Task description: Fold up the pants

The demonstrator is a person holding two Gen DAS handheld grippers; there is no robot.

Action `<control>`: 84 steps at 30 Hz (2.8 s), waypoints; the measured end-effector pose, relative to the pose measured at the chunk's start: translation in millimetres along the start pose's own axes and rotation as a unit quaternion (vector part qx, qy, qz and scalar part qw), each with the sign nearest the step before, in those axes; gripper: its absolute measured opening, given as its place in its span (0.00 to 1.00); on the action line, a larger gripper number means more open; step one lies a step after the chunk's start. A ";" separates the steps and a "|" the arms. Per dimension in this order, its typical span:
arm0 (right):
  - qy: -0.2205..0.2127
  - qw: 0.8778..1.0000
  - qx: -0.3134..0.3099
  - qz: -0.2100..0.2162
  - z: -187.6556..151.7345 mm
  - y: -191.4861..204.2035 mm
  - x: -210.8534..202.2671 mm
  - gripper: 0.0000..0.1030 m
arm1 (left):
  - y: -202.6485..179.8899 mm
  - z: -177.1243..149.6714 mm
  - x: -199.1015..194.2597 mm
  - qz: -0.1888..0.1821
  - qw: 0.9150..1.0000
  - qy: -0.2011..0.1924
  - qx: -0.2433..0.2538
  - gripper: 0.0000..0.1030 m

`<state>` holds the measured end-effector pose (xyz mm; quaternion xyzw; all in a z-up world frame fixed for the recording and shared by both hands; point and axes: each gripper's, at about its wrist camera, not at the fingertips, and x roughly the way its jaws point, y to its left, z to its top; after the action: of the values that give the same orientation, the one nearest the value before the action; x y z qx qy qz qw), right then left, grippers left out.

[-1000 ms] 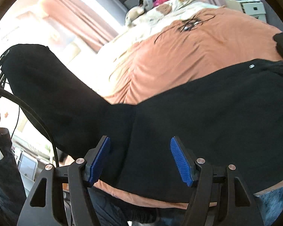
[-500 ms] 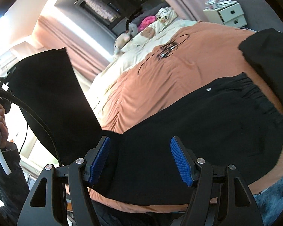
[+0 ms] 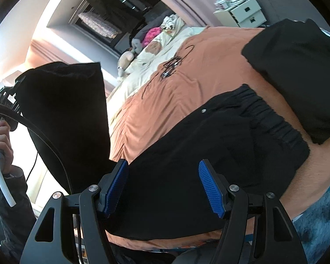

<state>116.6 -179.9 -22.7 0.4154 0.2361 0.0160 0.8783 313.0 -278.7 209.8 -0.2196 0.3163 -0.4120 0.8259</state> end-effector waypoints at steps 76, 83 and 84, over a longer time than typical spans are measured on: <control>0.133 0.983 0.124 -0.029 17.5 -37.9 107.0 0.43 | 278.3 -224.4 -47.0 0.175 0.953 0.188 -0.158 0.62; 0.114 0.992 0.049 -0.035 38.5 -11.3 85.8 0.08 | 282.2 -225.3 -44.9 0.190 0.950 0.191 -0.156 0.62; 0.113 0.992 0.036 -0.038 44.8 -8.6 81.7 0.08 | 283.0 -225.2 -44.8 0.193 0.950 0.191 -0.156 0.62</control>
<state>206.8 -199.5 -37.5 0.4330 0.3495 0.0210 0.8306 287.3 -105.3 -109.7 -0.1976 0.5648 -0.2250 0.7689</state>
